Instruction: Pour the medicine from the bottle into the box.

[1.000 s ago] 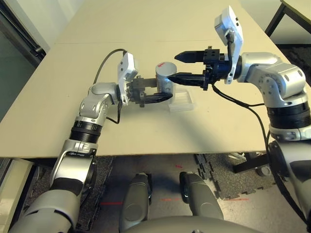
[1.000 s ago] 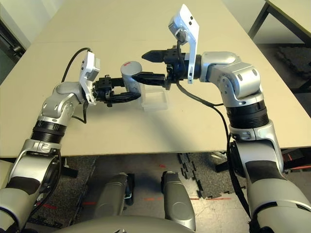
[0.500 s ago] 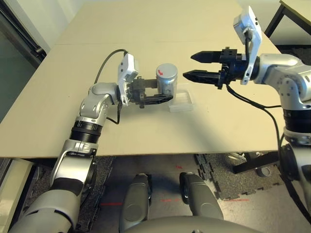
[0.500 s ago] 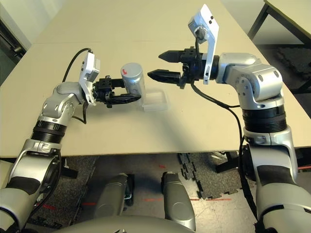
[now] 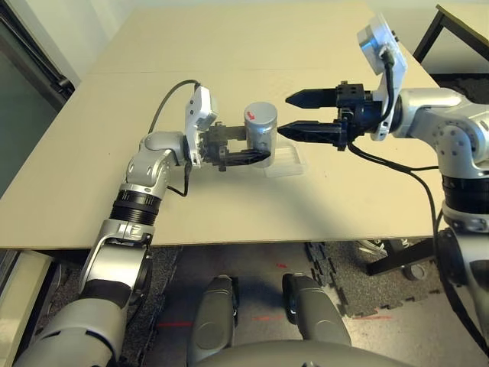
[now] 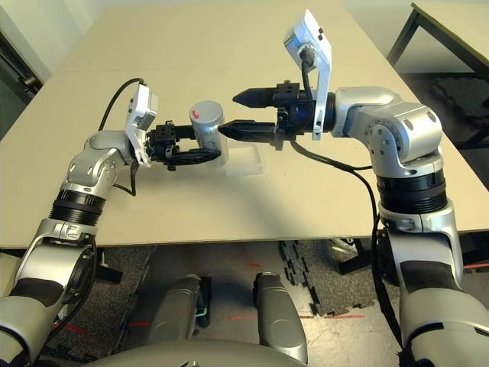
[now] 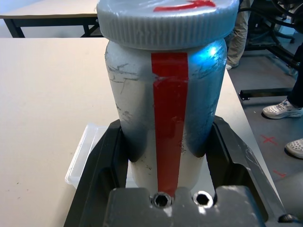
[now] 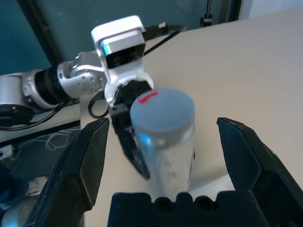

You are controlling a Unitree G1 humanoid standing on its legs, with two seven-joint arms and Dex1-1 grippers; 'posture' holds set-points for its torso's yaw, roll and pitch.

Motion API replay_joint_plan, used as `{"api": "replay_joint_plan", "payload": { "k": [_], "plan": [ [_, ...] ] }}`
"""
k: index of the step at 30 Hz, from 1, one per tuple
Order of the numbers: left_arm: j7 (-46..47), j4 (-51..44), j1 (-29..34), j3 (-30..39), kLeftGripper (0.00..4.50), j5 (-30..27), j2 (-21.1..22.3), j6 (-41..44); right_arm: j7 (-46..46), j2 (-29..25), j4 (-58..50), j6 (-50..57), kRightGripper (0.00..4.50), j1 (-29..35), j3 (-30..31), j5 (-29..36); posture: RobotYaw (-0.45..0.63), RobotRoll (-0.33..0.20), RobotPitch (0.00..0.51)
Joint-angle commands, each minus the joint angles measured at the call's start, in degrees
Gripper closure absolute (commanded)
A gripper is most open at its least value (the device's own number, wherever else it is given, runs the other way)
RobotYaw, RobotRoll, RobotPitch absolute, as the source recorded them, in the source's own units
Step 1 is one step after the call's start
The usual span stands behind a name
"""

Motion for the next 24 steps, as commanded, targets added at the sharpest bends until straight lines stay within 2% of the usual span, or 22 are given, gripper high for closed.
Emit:
{"api": "replay_joint_plan", "payload": {
  "k": [1, 18, 21, 24],
  "plan": [
    [-0.4, -0.1, -0.6, -0.4, 1.99, 0.7, 0.1, -0.3, 0.3, 0.7, 1.7, -2.2, 0.0, -1.0, 1.7, -1.8, 0.01, 0.0, 0.116],
    [-0.4, -1.4, 0.6, -1.0, 1.99, 0.9, -0.2, -0.1, 2.4, 3.2, 4.4, -6.4, 0.0, -2.6, 5.8, -6.0, 0.01, 0.0, 0.125],
    [-0.4, -1.3, 0.7, -1.0, 1.99, 0.9, -0.3, -0.1, 2.5, 3.5, 4.1, -6.2, 0.59, -2.6, 5.7, -6.0, 0.01, 0.0, 0.125],
    [-0.4, -0.5, 0.8, -0.9, 1.99, 1.1, -0.2, -0.5, 3.2, 3.4, 3.5, -5.6, 1.66, -2.5, 5.9, -5.9, 0.01, 0.0, 0.125]
  ]
}}
